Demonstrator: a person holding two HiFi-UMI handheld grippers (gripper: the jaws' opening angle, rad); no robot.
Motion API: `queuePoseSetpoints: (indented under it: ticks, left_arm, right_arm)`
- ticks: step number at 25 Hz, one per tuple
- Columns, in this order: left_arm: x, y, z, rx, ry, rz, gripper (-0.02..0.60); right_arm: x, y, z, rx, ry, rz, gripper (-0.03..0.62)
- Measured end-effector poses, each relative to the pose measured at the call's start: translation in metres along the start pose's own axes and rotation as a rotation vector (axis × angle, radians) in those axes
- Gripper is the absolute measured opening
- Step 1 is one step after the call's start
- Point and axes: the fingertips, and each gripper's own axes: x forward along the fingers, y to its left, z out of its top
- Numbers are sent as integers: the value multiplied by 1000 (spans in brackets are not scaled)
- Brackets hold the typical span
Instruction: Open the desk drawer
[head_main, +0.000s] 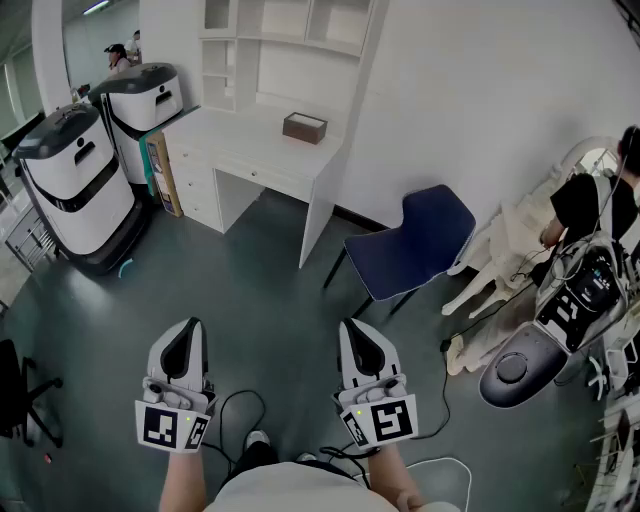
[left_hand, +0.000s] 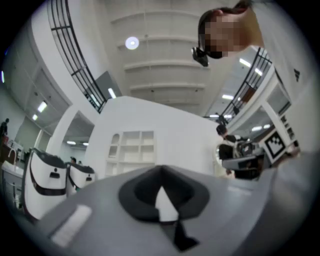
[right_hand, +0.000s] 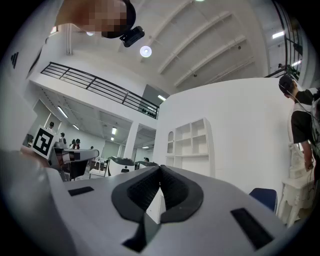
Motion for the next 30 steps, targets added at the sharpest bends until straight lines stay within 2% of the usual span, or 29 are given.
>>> queuePoseSetpoints:
  ticks: [6,10,13,20,23,27,30]
  left_arm:
    - [12,-5,15,48,-16,30,5]
    - [9,-5,17,35,-24,40,5]
    - [-5,-1,21,23,-32,21,5]
    - [-6,19,24,-40,-45,12,5]
    - [-2,30,25,-20,-73,21,5]
    - [4,43,22,51,-108,19,5]
    - [9,62,20,45,-110,11,5]
  right_arm:
    - [0,-21,10,-8,-15,-1,0]
    - [-5,-20,10,-12,-18,5,0]
    - [-11,-3,14,-15,-24,0,0]
    - [-4,8,28,1,-90,-5,0]
    - [7,10,25,-9,-74,-12,0]
    - [23,15,13,-4,-56,-14,0]
    - [41,24,11,6,-59,-18,0]
